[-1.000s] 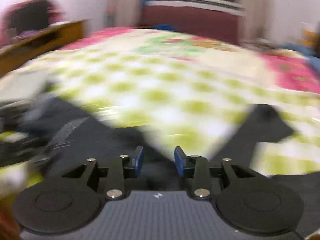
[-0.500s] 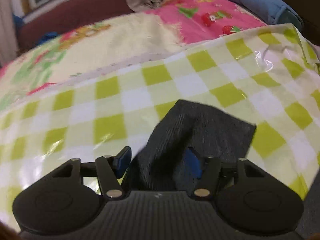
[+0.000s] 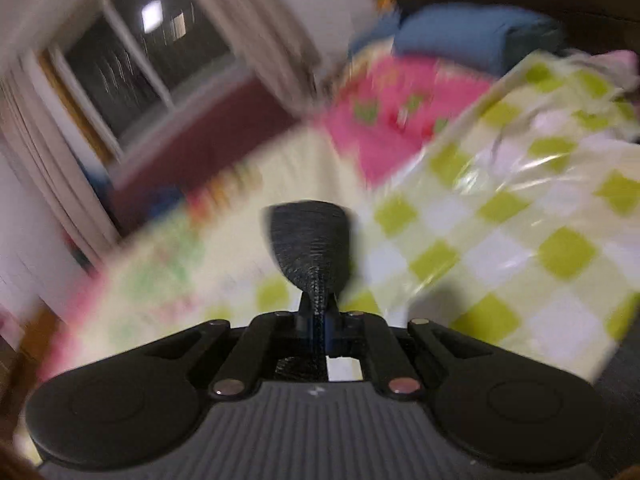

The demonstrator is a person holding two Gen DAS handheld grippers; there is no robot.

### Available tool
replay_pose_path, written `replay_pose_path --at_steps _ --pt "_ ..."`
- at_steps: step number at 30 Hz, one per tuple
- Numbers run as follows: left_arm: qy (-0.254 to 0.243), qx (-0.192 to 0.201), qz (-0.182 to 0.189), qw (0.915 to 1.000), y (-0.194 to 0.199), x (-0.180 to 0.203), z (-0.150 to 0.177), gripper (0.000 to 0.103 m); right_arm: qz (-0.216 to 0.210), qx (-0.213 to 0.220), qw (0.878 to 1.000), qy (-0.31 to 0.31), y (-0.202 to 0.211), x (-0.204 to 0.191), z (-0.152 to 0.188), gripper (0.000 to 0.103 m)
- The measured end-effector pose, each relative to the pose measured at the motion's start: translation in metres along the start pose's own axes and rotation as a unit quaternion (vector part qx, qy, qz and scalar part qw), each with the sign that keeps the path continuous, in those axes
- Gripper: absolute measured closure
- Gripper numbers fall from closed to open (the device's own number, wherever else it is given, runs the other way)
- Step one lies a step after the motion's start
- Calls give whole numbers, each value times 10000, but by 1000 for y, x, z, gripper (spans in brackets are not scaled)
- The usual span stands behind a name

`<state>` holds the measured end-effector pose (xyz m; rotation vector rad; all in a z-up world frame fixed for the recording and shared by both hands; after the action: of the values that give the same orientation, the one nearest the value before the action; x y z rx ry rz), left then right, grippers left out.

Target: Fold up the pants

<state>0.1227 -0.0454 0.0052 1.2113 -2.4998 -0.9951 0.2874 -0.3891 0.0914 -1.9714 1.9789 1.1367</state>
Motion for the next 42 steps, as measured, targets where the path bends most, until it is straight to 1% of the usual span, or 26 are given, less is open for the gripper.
replay_pose_path --at_steps 1,2,3,5,6,8,11,12,13,15,19,20,21,23,24,26,28,30,32,33,34,35,36,38,40,42 --pt "-92 -32 46 9999 -2 8 0 69 43 98 9999 38 24 14 4 94" --pt "-195 -109 109 9997 -7 17 2 69 281 108 9995 108 40 34 10 94" --pt "-290 -220 160 9992 -14 26 3 69 643 75 9979 88 48 54 17 93" --pt "-586 -506 163 9969 -27 43 9 69 1380 -209 9893 -431 56 110 36 90" --pt "-736 -582 87 9955 -33 50 12 69 1487 -358 9847 -831 61 136 47 89" --pt "-1010 -611 -65 9930 -37 59 13 69 1485 -354 9796 -1309 71 166 63 89" --pt "-1039 -728 -102 9919 -38 61 7 69 1207 -282 9808 -1503 76 181 71 84" --pt "-1062 -753 -114 9914 -39 62 5 69 1105 -260 9820 -1512 75 181 71 76" --pt "-1097 -770 -140 9909 -39 63 4 69 1034 -252 9829 -1500 72 185 70 63" --pt "-1188 -790 -212 9895 -40 68 4 69 984 -300 9831 -1514 65 186 65 52" --pt "-1445 -766 -357 9859 -42 79 8 69 741 -108 9785 -1922 72 196 62 51" --pt "-1451 -768 -355 9858 -42 79 8 69 764 -68 9783 -1924 75 198 62 51" --pt "-1439 -774 -347 9860 -44 78 8 69 919 -89 9789 -1820 76 200 61 52" --pt "-1421 -775 -345 9862 -46 77 8 69 1366 -291 9779 -1558 72 201 60 81" --pt "-1424 -768 -357 9862 -46 77 8 69 1436 -432 9754 -1619 68 204 61 98" --pt "-1421 -759 -373 9862 -45 77 6 69 1239 -393 9749 -1806 75 205 61 98" --pt "-1402 -744 -346 9867 -42 76 5 69 859 -98 9807 -1756 94 194 54 98" --pt "-1430 -740 -320 9864 -41 76 7 69 653 98 9835 -1686 113 186 53 98" --pt "-1467 -734 -334 9859 -41 77 9 69 686 148 9836 -1660 123 187 60 98" --pt "-1493 -727 -348 9855 -41 78 10 69 833 11 9830 -1637 120 191 65 97" --pt "-1527 -729 -371 9849 -41 79 11 69 1077 -264 9796 -1675 113 200 70 93" --pt "-1541 -734 -389 9846 -41 80 10 69 1252 -520 9740 -1815 107 208 75 93" --pt "-1538 -740 -398 9845 -41 81 10 69 1201 -598 9707 -1995 106 215 79 93" --pt "-1526 -756 -383 9846 -40 80 9 69 1059 -416 9687 -2205 113 219 84 92" --pt "-1565 -757 -376 9841 -40 80 9 69 1114 -287 9711 -2093 119 217 82 88" --pt "-1601 -758 -370 9835 -40 80 9 69 1156 -296 9712 -2064 117 219 76 85"
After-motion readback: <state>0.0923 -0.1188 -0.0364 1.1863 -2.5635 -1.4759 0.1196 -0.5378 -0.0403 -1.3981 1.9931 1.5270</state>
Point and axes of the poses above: each gripper's, at about its wrist camera, not at the fingertips, and y roughly against the way its jaws point, x to its right, z to its underside, the point moved 1 cm from there along -y, roughly the way its jaws point, and after that the axes turned 3 degrees about -z, right-handed, at the moved point
